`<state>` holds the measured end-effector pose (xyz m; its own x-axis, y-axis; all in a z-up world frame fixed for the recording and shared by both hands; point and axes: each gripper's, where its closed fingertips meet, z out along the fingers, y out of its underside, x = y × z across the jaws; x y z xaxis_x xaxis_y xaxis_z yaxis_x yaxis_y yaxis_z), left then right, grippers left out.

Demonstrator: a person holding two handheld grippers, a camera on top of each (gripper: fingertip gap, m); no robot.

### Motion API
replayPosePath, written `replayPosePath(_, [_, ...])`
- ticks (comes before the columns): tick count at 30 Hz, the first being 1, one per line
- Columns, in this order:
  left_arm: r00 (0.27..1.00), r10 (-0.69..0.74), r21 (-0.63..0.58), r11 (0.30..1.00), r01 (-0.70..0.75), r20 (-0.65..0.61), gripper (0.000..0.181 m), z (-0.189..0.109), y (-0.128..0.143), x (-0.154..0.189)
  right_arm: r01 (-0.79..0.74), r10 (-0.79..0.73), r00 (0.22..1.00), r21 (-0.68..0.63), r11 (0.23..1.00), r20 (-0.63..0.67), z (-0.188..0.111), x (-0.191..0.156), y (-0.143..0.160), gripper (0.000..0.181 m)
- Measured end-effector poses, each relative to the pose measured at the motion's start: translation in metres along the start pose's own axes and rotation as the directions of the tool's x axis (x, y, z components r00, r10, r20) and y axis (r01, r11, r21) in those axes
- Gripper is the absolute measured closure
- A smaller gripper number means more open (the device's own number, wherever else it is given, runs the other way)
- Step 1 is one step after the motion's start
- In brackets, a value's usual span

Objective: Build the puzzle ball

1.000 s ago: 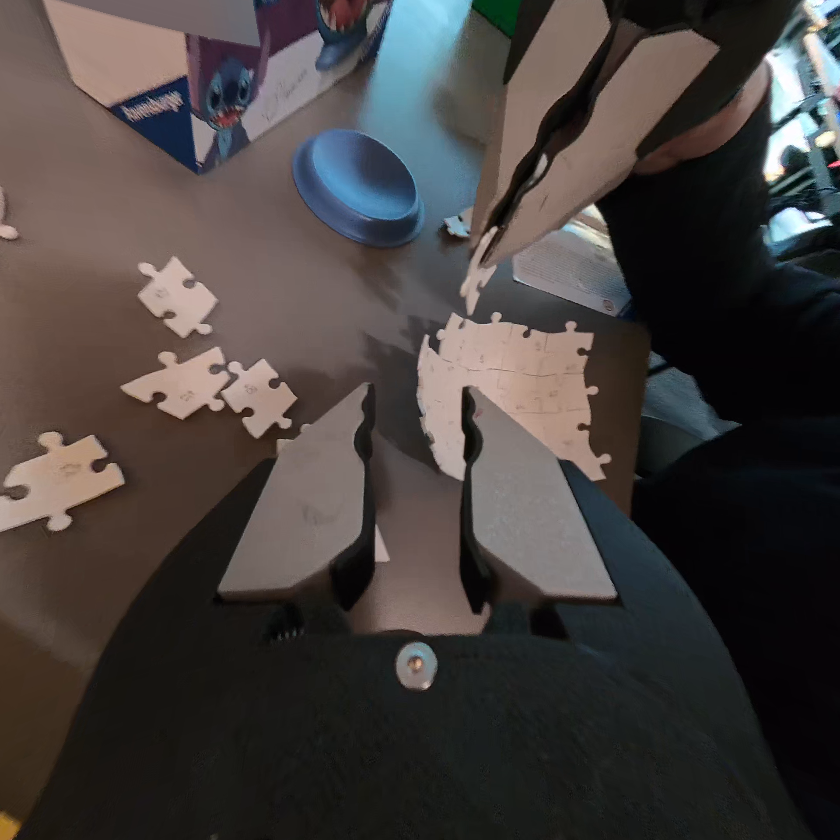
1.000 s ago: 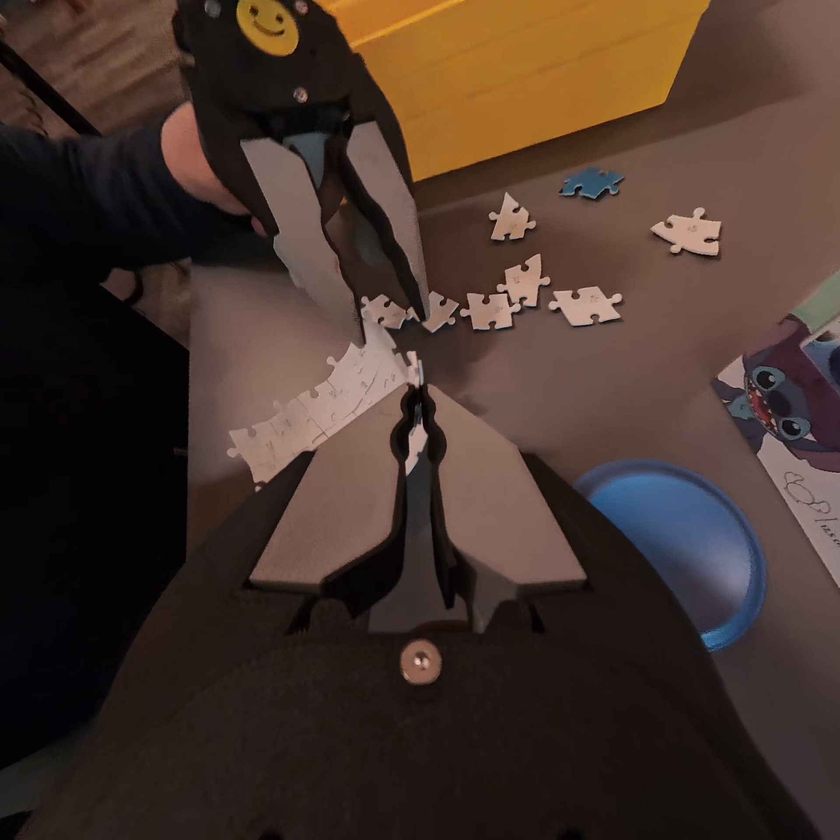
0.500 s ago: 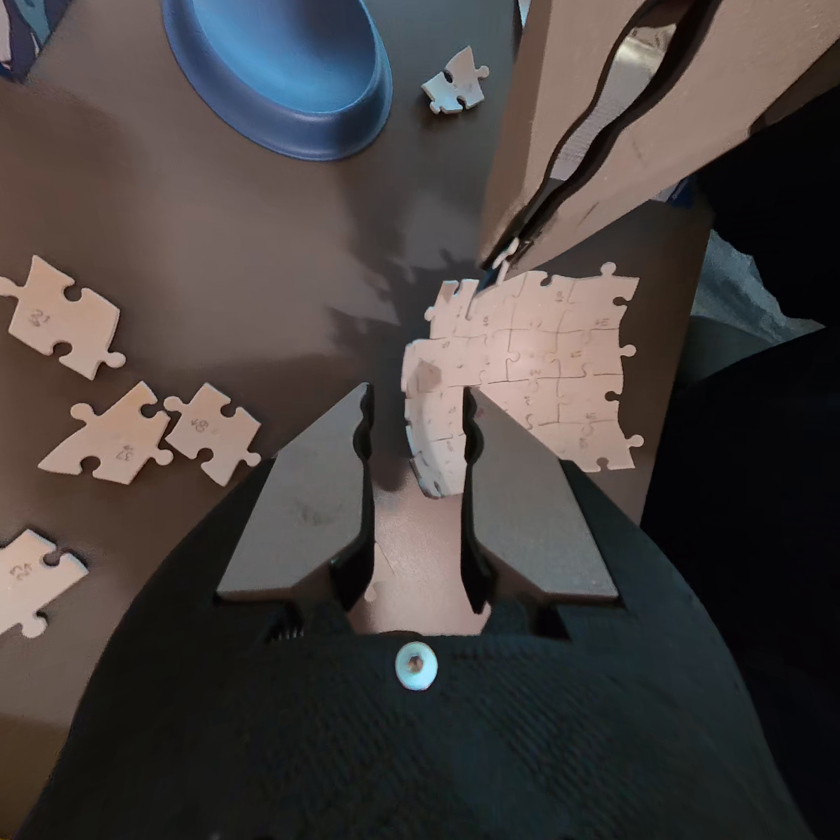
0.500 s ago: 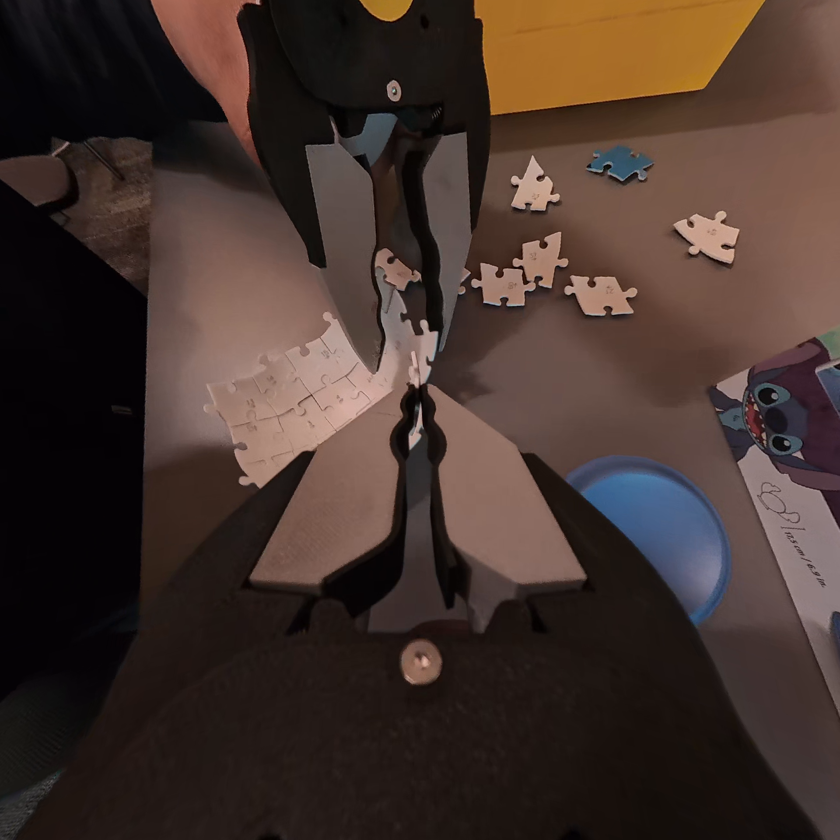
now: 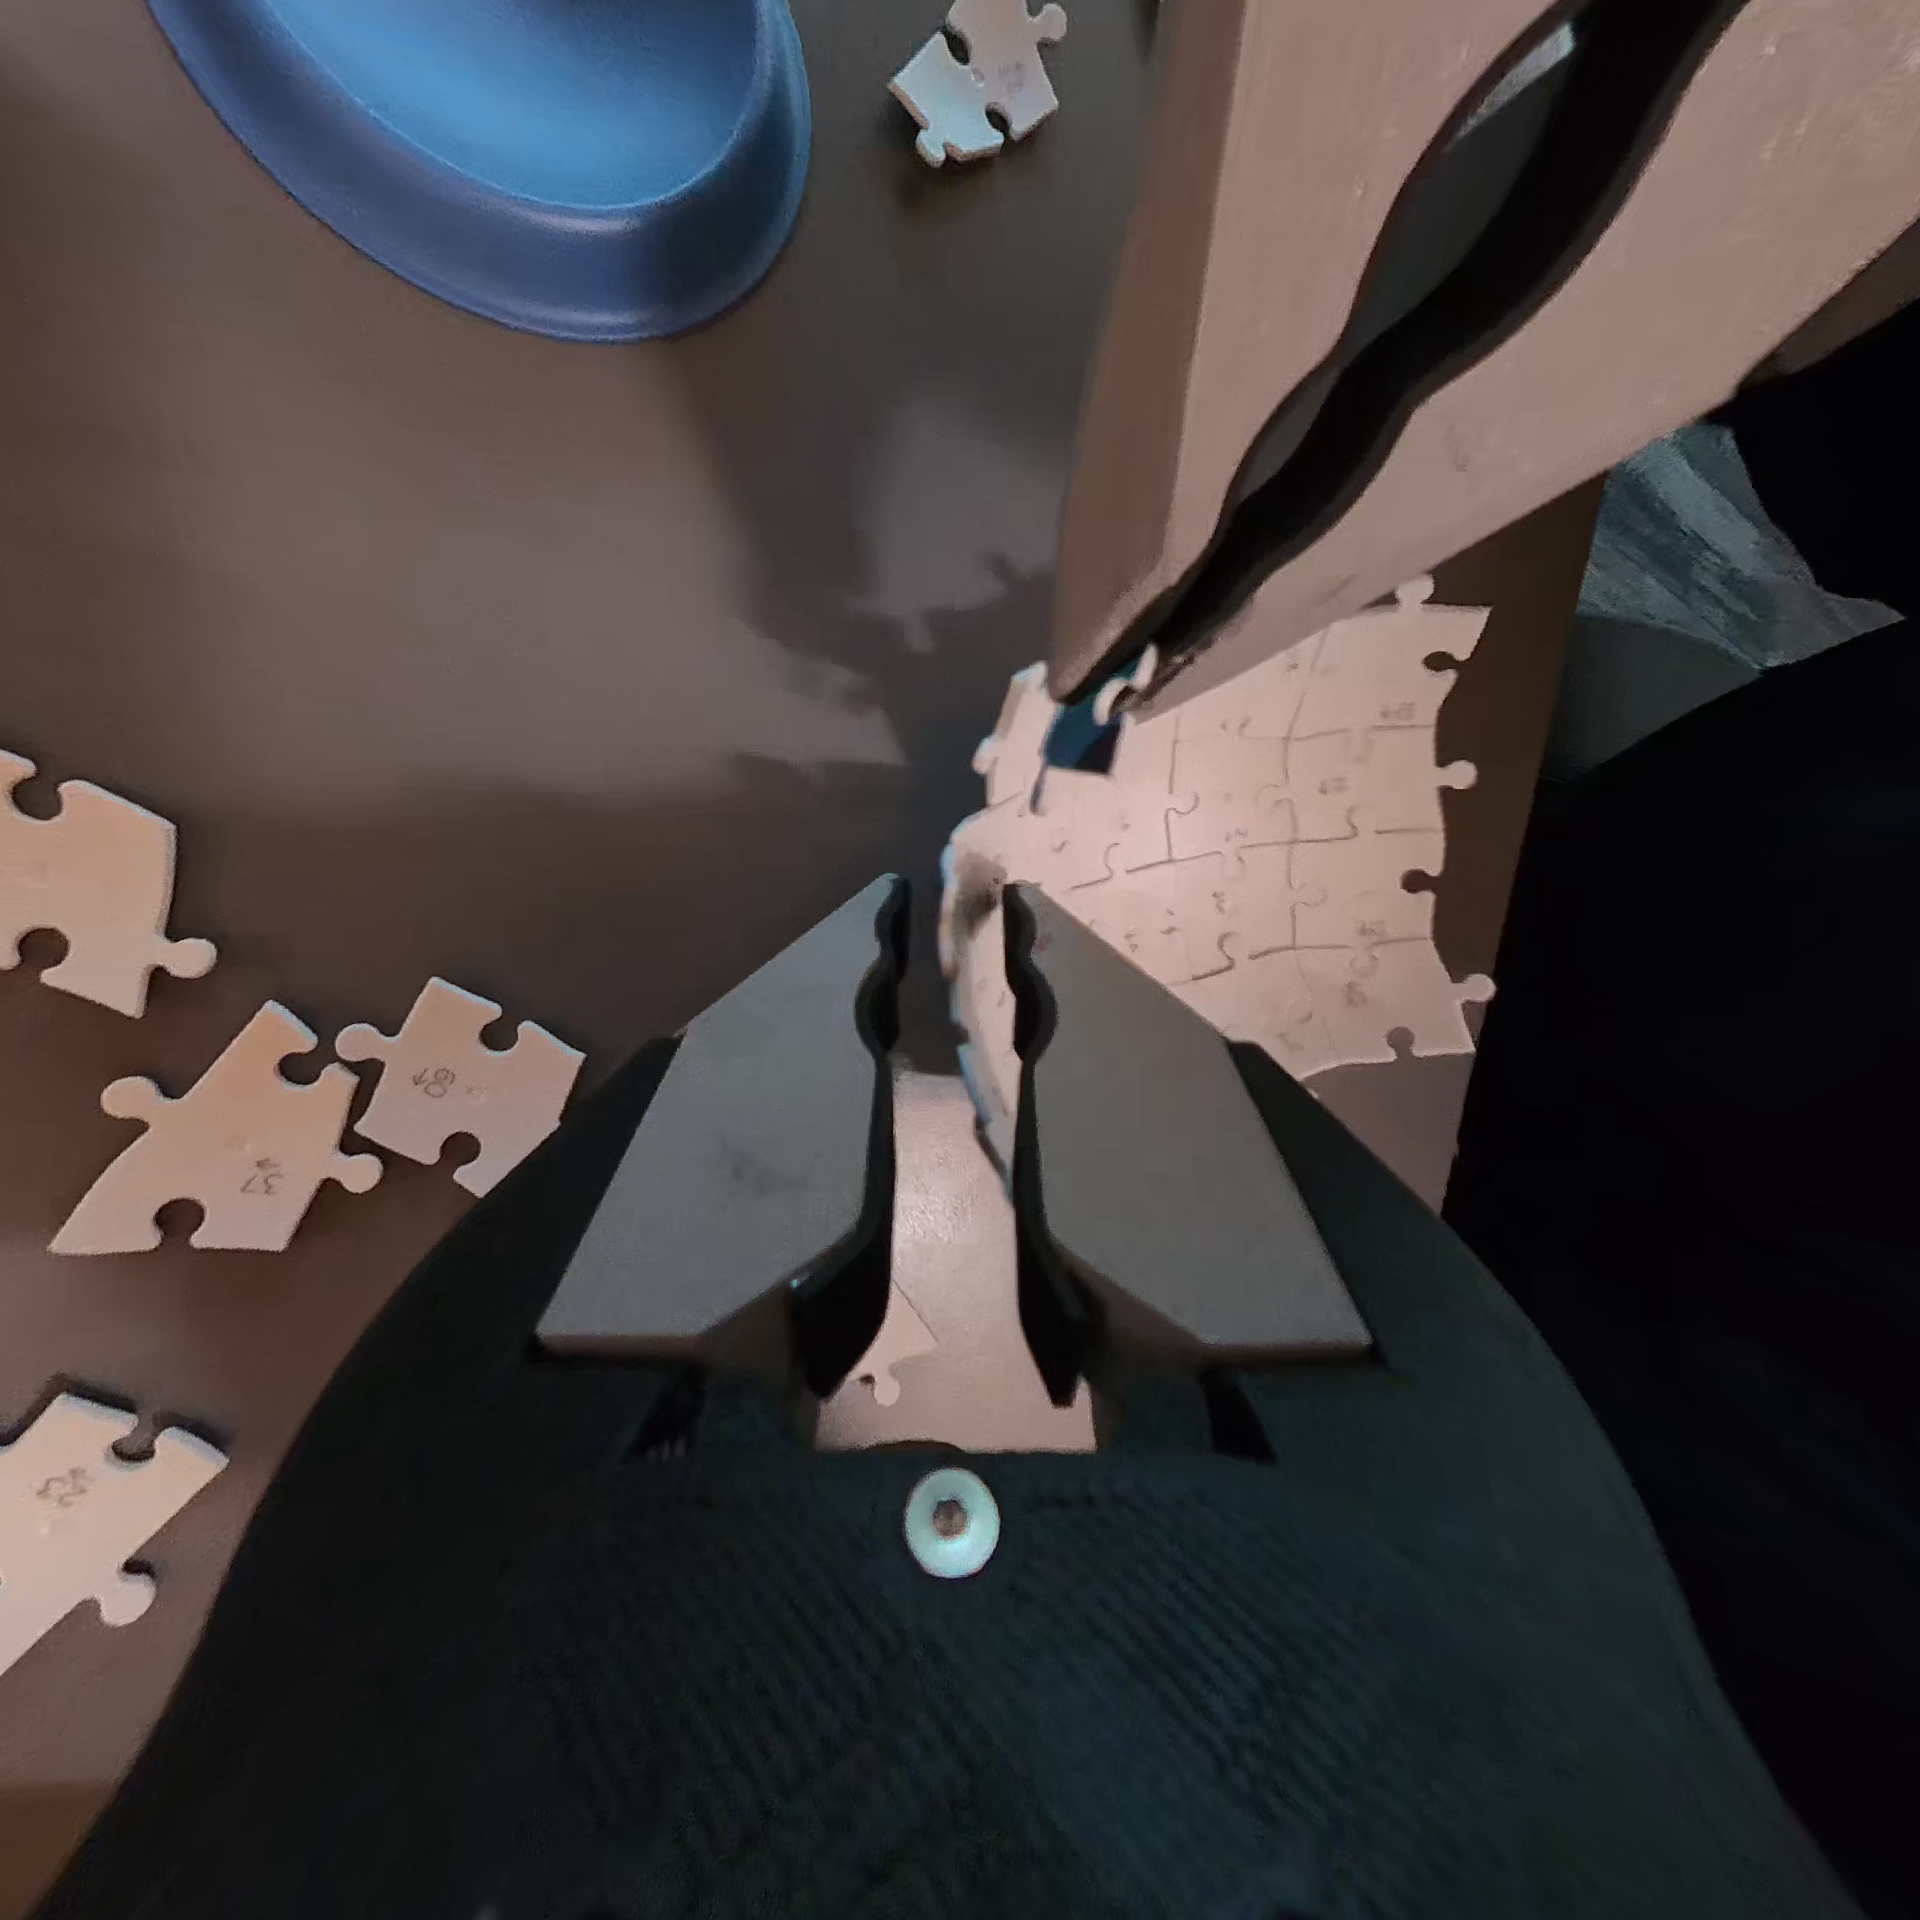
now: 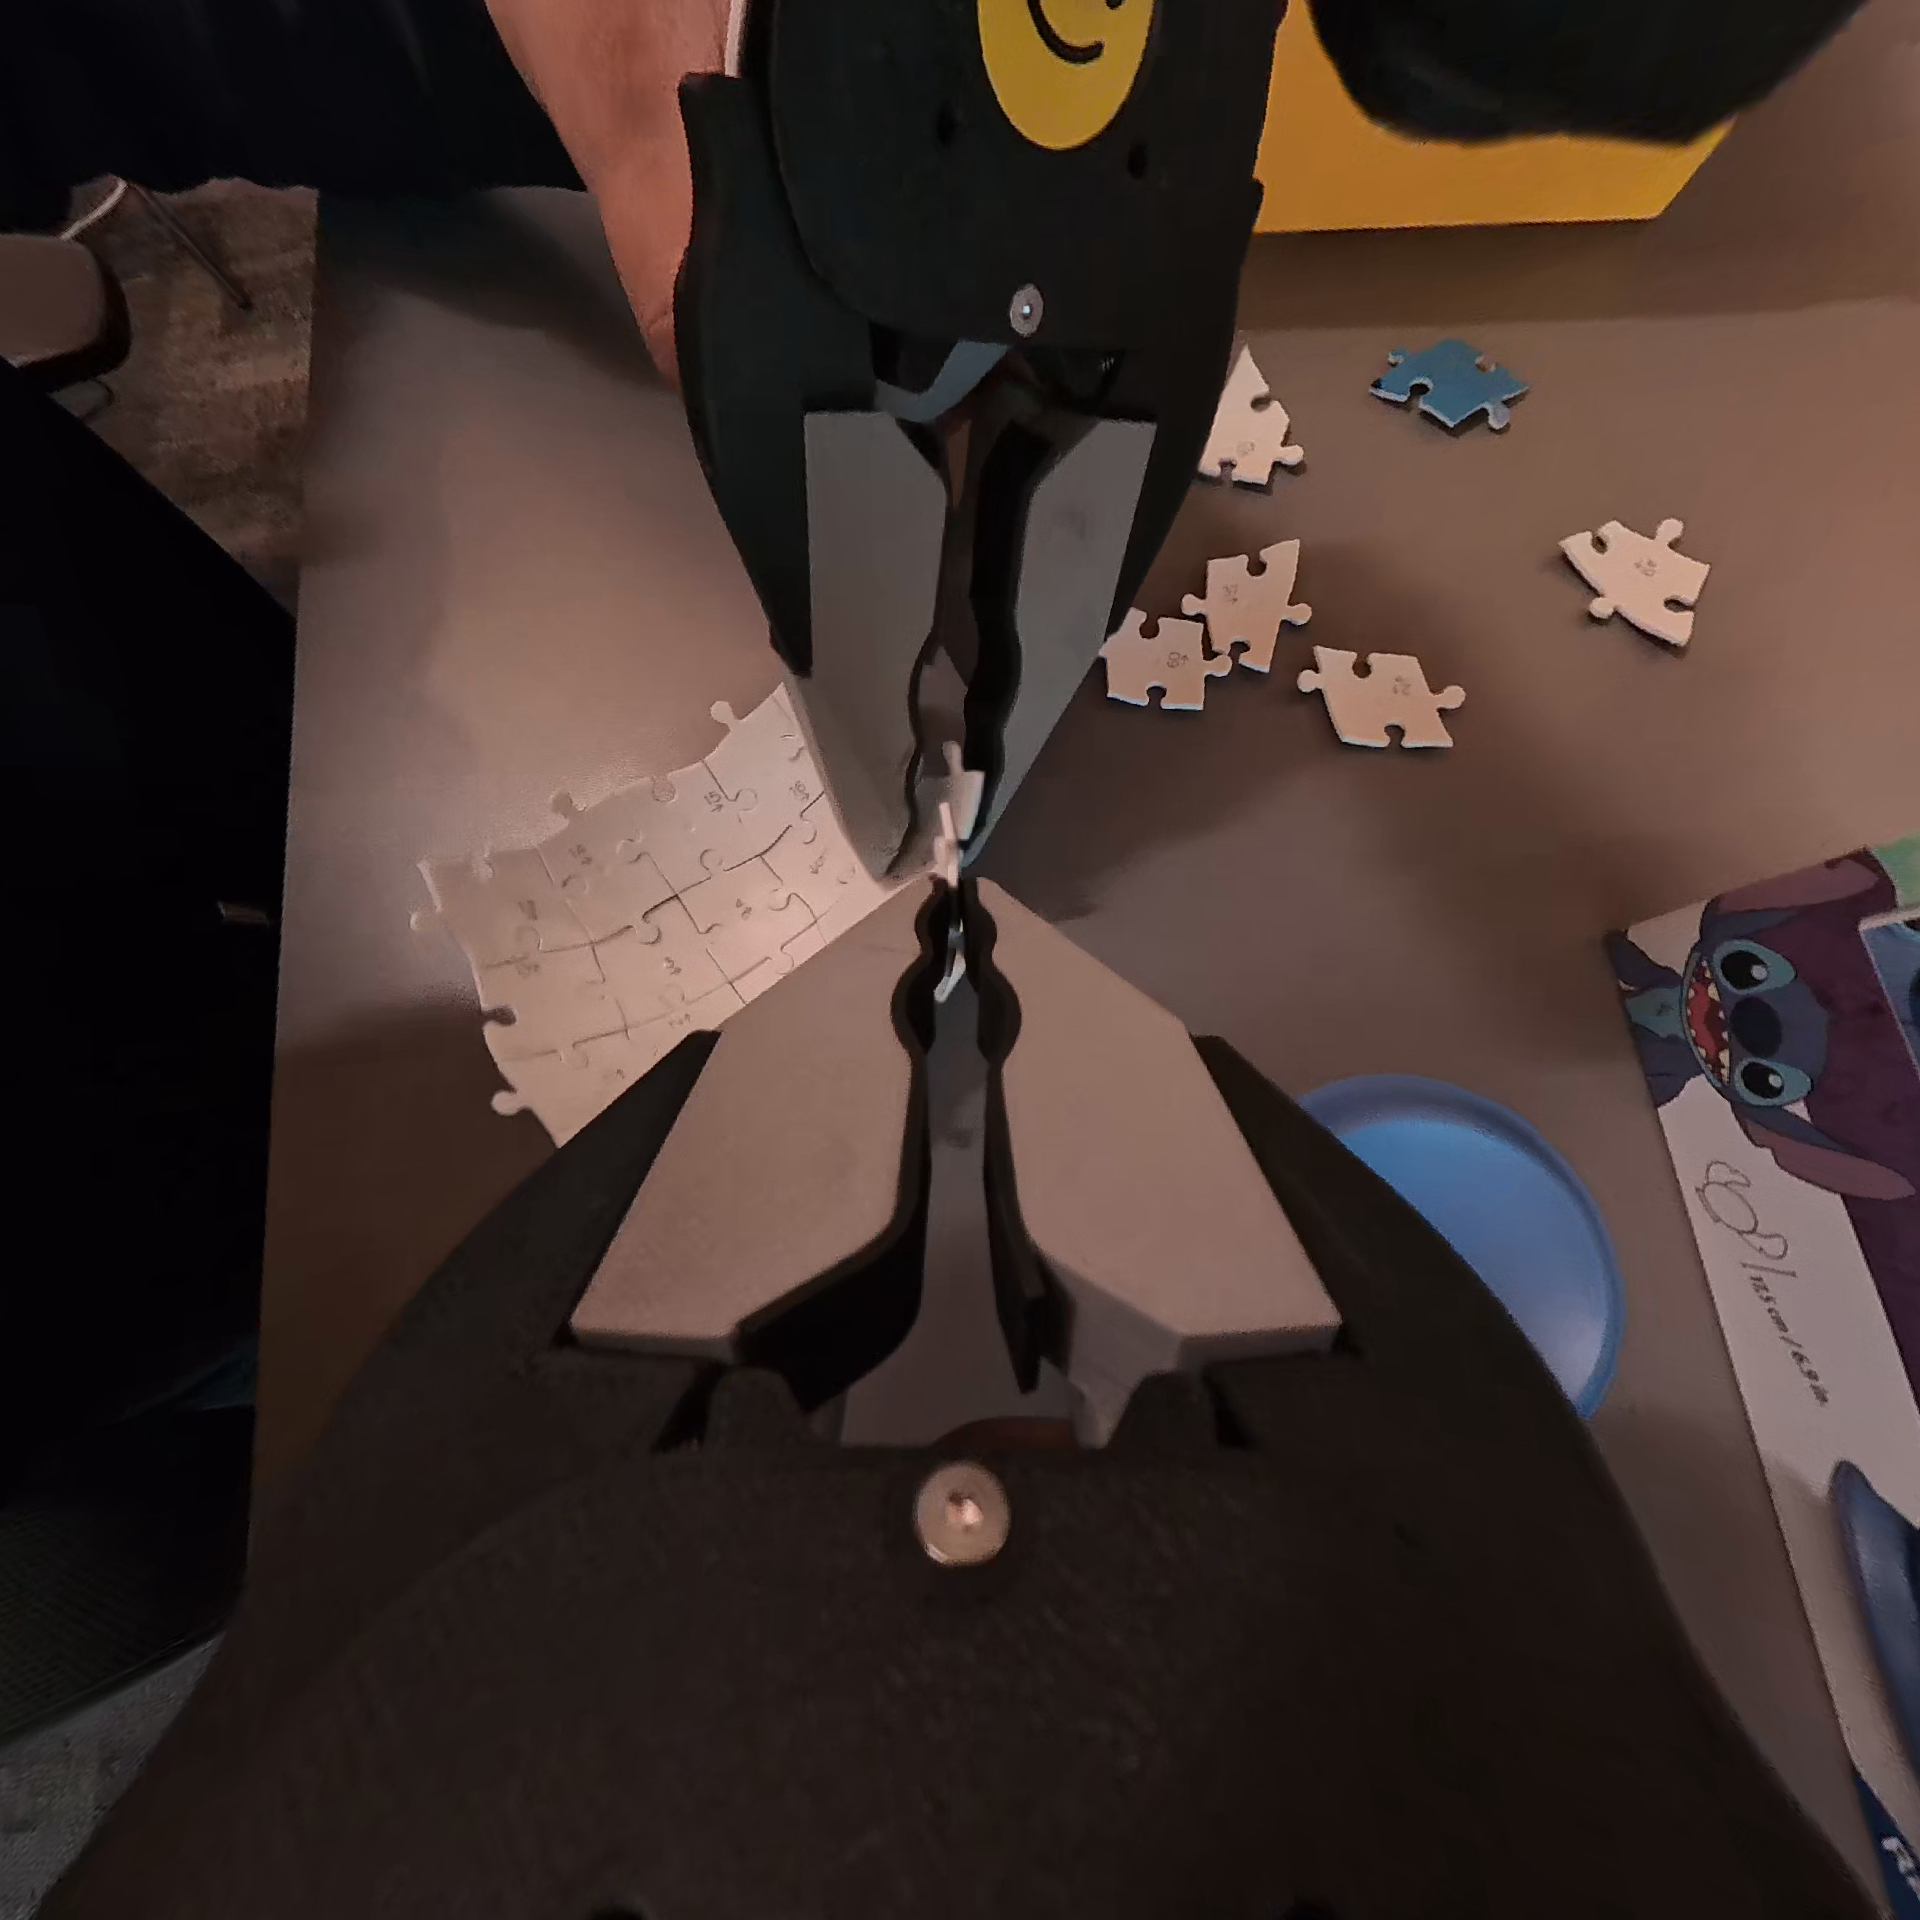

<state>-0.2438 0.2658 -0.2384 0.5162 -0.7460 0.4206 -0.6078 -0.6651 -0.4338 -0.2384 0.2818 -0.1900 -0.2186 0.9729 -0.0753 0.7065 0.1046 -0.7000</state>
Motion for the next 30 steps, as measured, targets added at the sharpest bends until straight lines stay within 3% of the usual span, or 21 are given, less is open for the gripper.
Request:
replayPosePath(2, [1.0, -0.004, -0.024, 1.0, 0.004, -0.01, 0.159, 0.003, 0.004, 0.002, 0.011, -0.011, 1.0, -0.009, 1.0, 0.008, 0.003, -0.001, -0.001, 0.181])
replayPosePath(10, [1.0, 0.023, 0.003, 1.0, -0.023, 0.003, 0.172, 0.001, 0.004, 0.003, 0.019, -0.018, 0.999, -0.016, 1.0, 0.033, 0.007, -0.003, -0.001, 0.181])
replayPosePath(23, [0.999, 0.043, 0.004, 0.999, -0.043, -0.01, 0.165, 0.004, -0.002, 0.004, 0.002, -0.001, 0.999, -0.017, 1.0, 0.034, 0.004, -0.001, 0.004, 0.181])
replayPosePath(30, [0.998, 0.062, -0.014, 0.998, -0.063, -0.028, 0.171, 0.008, -0.004, 0.008, 0.009, -0.008, 1.0, -0.036, 0.999, 0.028, 0.004, -0.001, 0.006, 0.181])
